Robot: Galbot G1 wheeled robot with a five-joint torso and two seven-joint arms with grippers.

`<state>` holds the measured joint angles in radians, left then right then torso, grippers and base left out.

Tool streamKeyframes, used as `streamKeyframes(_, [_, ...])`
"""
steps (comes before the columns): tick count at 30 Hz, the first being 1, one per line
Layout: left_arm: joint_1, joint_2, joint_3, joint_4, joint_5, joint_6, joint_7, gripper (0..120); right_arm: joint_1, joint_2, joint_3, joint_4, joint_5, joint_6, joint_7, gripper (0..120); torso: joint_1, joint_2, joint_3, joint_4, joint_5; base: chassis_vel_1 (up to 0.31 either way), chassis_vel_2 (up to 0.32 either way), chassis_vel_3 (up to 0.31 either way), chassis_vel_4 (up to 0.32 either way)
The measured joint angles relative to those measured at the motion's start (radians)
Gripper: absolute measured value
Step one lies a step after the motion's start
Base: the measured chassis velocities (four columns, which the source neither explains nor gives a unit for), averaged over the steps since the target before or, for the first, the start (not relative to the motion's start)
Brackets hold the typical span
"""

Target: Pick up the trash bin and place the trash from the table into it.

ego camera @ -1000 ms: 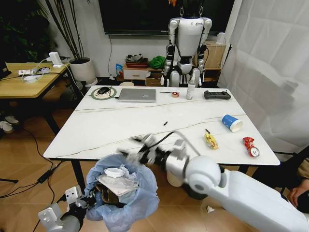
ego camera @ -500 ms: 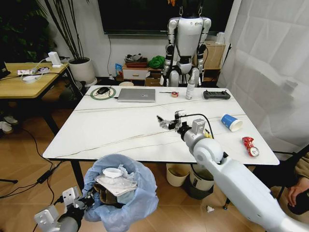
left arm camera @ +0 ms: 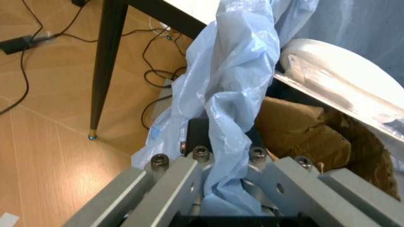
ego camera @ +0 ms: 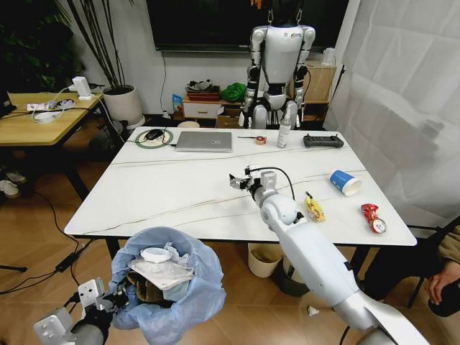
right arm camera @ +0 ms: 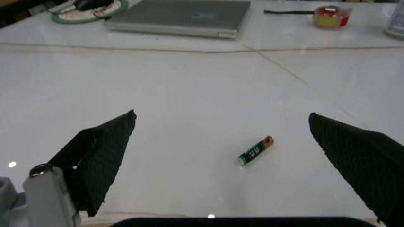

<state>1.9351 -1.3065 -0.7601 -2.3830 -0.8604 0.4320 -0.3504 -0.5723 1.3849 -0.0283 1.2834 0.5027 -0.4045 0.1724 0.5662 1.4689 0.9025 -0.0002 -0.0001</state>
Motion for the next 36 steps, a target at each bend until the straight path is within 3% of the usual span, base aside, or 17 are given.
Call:
streamKeyframes(9, [0.000,-0.014,0.007,-0.006,0.006,0.000,0.000,0,0.043,0.056,0.006,-0.177,-0.035,0.023,-0.031,100,0.000,0.000,0.000,0.0001,0.0001,0.000,0.000,0.000,0.000])
streamKeyframes(20, [0.003,-0.016,0.006,-0.011,0.007,-0.002,0.000,0,0.082,0.099,0.039,-0.297,-0.068,0.066,-0.071,100,0.000,0.000,0.000,0.0000,0.0000,0.000,0.000,0.000,0.000])
streamKeyframes(25, [0.003,-0.015,0.007,-0.012,0.007,-0.002,0.000,0,0.087,0.102,0.044,-0.312,-0.079,0.075,-0.081,88,0.000,0.000,0.000,0.0001,0.0001,0.000,0.000,0.000,0.000])
streamKeyframes(36, [-0.001,-0.013,0.011,-0.007,0.008,-0.003,0.001,0,0.083,0.084,0.039,-0.311,-0.085,0.078,-0.085,46,0.000,0.000,0.000,0.0001,0.0002,0.000,0.000,0.000,0.000])
